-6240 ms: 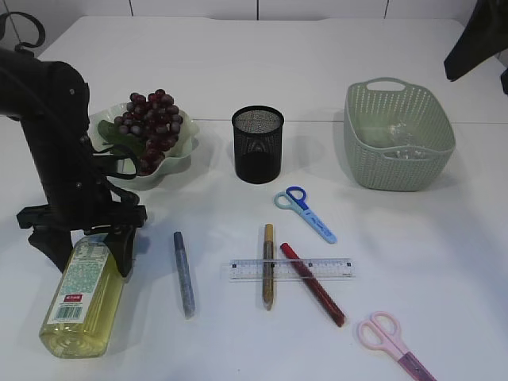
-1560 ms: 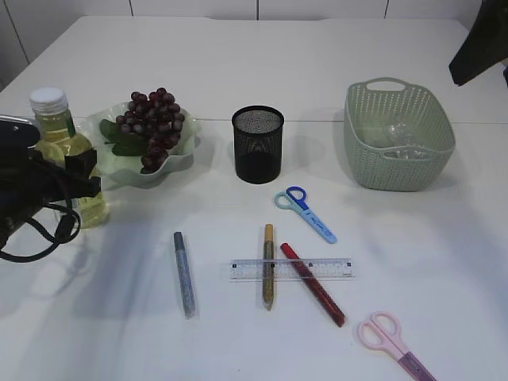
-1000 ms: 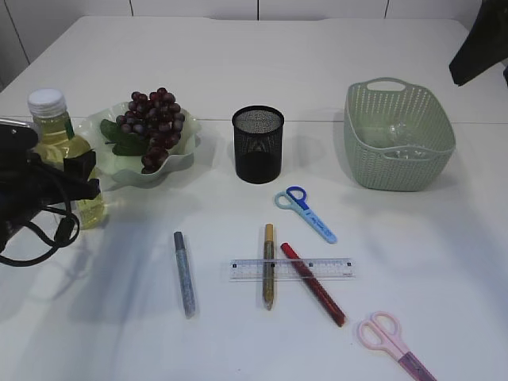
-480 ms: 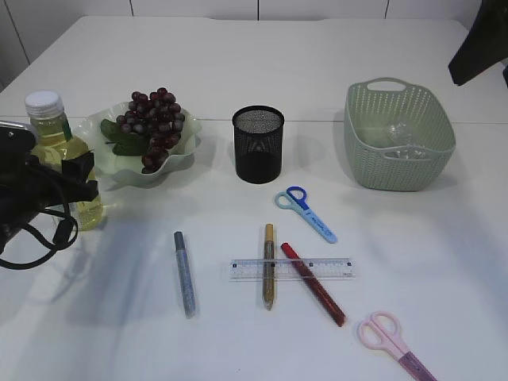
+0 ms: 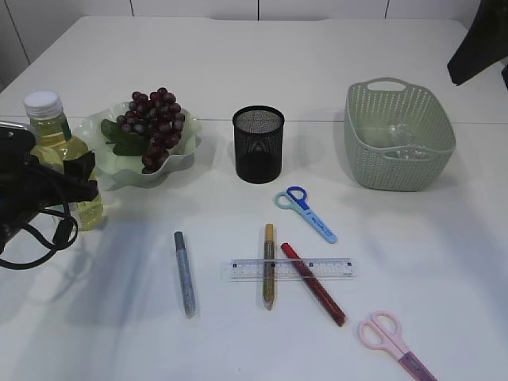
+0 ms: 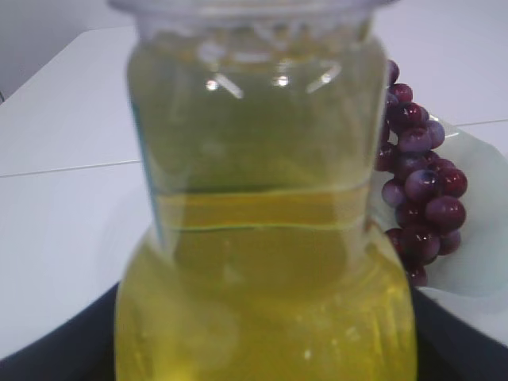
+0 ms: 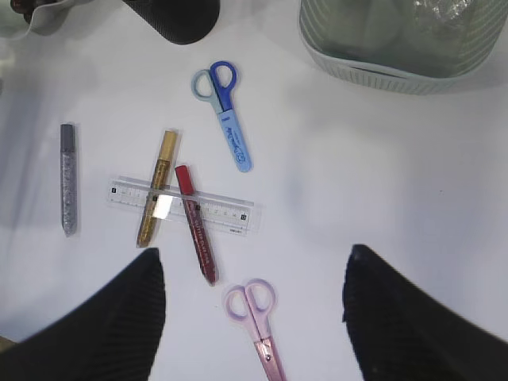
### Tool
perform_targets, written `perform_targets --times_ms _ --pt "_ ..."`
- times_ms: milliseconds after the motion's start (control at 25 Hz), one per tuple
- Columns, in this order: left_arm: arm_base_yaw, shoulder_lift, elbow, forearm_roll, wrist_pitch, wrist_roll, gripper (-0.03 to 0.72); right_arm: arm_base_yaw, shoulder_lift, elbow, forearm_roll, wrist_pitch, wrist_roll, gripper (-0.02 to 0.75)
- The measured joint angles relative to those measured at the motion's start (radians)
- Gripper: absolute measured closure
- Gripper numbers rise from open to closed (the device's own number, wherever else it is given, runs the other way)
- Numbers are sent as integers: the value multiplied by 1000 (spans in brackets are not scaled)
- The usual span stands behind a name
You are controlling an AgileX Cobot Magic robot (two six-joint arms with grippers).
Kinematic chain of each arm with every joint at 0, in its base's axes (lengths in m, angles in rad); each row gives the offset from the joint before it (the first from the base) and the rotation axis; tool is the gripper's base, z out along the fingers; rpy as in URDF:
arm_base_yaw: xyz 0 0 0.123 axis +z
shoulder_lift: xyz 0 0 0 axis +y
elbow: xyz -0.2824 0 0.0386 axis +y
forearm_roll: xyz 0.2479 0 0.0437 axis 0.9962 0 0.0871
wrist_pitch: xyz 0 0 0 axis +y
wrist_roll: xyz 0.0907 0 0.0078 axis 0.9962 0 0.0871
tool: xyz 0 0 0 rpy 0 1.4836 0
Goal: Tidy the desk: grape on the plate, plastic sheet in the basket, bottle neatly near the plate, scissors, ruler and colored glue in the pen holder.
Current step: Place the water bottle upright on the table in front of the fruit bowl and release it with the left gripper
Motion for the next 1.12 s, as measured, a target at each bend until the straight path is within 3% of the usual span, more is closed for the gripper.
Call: perform_targets --times_ms 320,840,1120 --pt "0 0 0 -18 0 -20 139 0 0 0 8 0 -2 194" --pt "0 0 0 -18 0 -23 134 0 -7 0 12 0 -2 194" --pt "0 0 0 20 -2 -23 101 0 -41 0 12 0 -2 194"
